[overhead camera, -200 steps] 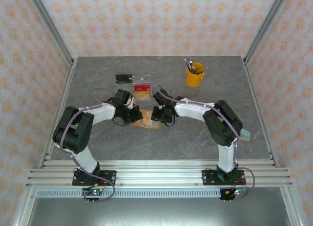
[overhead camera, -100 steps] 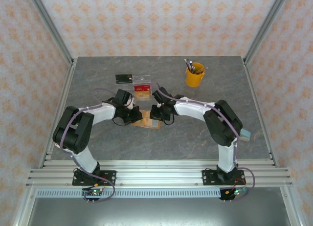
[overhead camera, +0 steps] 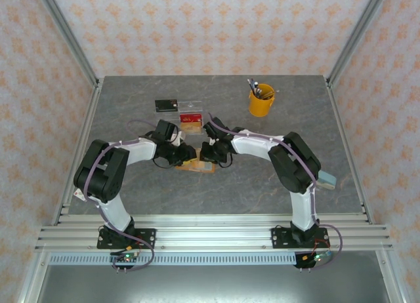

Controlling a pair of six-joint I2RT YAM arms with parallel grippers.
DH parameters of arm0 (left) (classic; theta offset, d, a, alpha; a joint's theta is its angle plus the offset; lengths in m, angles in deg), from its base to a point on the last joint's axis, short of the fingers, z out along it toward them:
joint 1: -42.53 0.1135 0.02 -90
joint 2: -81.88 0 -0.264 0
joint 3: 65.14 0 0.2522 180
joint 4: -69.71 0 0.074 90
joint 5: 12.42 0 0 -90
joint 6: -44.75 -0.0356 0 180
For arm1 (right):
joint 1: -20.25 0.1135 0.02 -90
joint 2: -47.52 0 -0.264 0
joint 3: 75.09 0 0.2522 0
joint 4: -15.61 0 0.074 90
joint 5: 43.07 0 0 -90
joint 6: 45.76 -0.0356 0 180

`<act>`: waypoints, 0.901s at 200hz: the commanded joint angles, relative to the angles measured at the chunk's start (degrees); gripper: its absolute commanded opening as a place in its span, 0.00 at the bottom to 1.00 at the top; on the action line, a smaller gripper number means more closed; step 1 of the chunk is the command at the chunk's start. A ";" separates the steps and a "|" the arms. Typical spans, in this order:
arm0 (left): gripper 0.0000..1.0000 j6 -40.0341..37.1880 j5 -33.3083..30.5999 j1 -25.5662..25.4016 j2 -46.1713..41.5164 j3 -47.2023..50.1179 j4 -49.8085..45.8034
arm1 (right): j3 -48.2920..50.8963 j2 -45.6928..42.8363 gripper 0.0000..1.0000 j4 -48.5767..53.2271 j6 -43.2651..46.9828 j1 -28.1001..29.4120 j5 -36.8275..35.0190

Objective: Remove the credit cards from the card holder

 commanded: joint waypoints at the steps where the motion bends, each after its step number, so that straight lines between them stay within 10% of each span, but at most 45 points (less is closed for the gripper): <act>1: 0.31 0.91 2.57 0.58 1.29 0.63 2.69 | -0.22 2.40 0.19 1.62 0.89 0.10 0.33; 71: 0.02 -3.05 -1.56 2.61 -1.62 -0.40 -5.22 | -0.30 2.22 0.20 4.31 0.69 0.01 -3.12; 180: 0.00 -18.34 -27.69 2.53 -20.16 -13.96 -29.76 | 0.12 -10.11 0.46 -4.60 -1.00 -0.73 1.95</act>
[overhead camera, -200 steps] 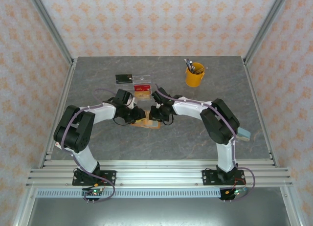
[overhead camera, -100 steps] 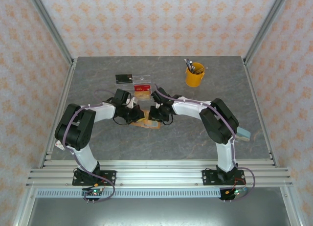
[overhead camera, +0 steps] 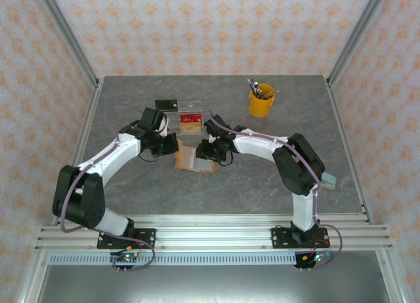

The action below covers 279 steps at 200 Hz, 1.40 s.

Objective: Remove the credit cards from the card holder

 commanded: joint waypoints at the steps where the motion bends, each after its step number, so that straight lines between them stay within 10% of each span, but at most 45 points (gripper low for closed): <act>1: 0.00 -5.47 -8.92 0.16 -3.06 -4.86 -4.31 | 0.11 -6.57 0.46 -3.37 -0.28 -0.60 0.08; 105: 0.00 -39.31 -4.30 -2.31 8.29 -16.01 12.03 | 15.37 -22.31 0.95 -5.81 -0.77 -10.27 -9.58; 192: 0.00 -86.17 -4.05 -3.36 19.63 -25.50 -8.69 | 16.61 -24.11 1.00 -3.17 -0.19 -11.52 -10.93; 279: 0.00 -96.15 -11.30 -4.11 33.56 -40.85 -16.69 | 15.24 -22.13 1.00 -3.16 -0.99 -11.52 -8.88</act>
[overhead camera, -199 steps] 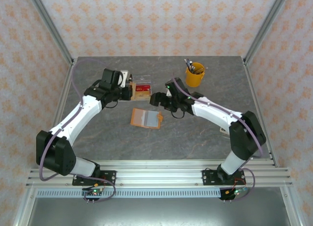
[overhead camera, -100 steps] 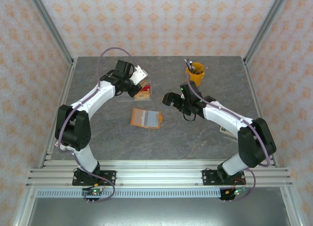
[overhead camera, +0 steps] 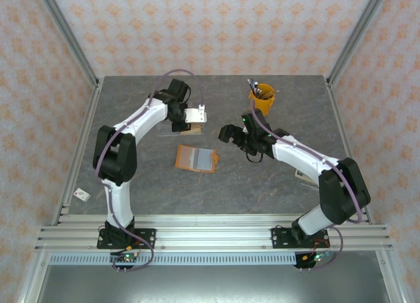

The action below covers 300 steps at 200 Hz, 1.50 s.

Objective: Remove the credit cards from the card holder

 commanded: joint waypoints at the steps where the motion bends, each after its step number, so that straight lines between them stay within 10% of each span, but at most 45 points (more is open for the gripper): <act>1: 0.00 -4.75 -3.40 -0.59 1.93 -4.49 -4.76 | -1.57 0.73 1.00 0.97 -0.18 -0.18 0.29; 300: 0.21 2.75 -5.39 -0.23 11.91 -17.28 -9.82 | -1.95 1.88 0.99 1.76 -0.70 -0.13 1.06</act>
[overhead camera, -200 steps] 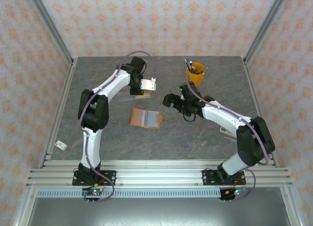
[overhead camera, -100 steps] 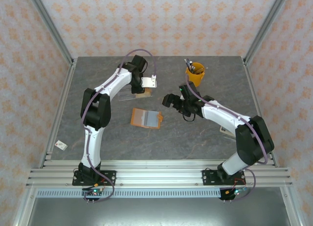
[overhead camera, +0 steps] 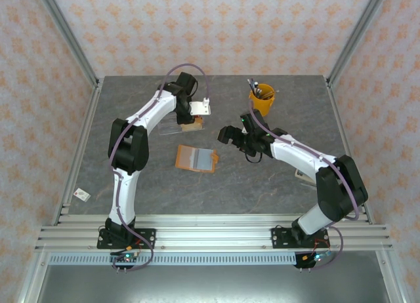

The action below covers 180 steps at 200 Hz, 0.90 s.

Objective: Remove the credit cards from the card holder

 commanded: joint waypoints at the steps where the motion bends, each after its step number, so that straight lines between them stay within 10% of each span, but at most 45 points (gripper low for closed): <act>1: 0.21 -0.68 -0.50 0.13 0.91 -1.63 -3.68 | -1.47 0.31 0.99 1.17 -0.44 -0.15 -0.07; 67: 0.00 -1.75 -0.43 0.20 0.76 -1.83 -4.37 | -1.60 0.24 0.98 1.28 -0.61 -0.18 -0.03; 180: 0.00 3.86 7.48 2.13 -2.55 -0.29 -0.47 | -1.17 0.01 0.97 1.10 -0.70 -0.18 -0.04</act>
